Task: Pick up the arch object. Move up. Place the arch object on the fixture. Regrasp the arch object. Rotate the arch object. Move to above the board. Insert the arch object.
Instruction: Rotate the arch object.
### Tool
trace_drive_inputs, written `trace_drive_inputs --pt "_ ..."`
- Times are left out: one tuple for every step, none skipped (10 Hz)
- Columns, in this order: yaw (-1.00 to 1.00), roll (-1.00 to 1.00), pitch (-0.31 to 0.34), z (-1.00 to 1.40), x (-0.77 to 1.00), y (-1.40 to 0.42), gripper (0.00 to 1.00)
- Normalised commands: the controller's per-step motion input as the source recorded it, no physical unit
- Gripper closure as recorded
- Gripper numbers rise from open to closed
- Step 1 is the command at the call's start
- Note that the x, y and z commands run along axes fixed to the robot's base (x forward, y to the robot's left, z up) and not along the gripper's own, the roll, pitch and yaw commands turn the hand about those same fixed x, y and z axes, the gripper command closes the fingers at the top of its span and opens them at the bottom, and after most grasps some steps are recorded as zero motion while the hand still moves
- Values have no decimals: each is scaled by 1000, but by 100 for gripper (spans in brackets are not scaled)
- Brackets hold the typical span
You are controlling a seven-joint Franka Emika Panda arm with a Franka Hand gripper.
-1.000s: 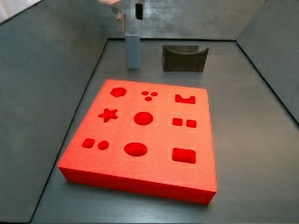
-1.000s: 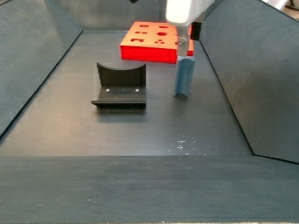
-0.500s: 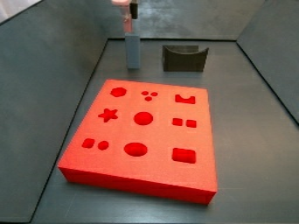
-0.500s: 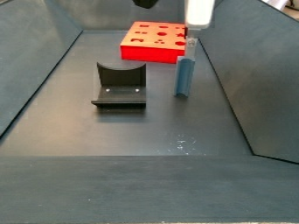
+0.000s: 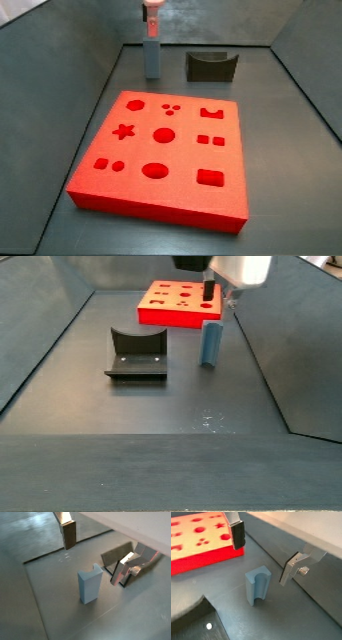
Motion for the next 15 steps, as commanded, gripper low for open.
trace_drive_inputs --pt "1000 -9 4 -39 44 3 0" --pt "1000 -10 4 -39 44 3 0" --pt "1000 -10 4 -38 44 3 0" --pt "1000 -11 4 -38 45 3 0" --pt "1000 -12 4 -38 45 3 0" --pt "1000 -13 5 -38 45 3 0" --pt "1000 -13 5 -38 45 3 0" --pt "1000 -15 6 -38 45 3 0" --pt "1000 -16 6 -38 45 3 0" --pt "1000 -17 6 -37 45 2 0" --pt "1000 -20 7 -37 45 3 0" --pt "1000 -22 8 -37 45 3 0" --pt "1000 -24 9 -37 45 2 0" --pt "1000 -29 11 -36 45 3 0" --pt "1000 -34 12 -36 45 2 0"
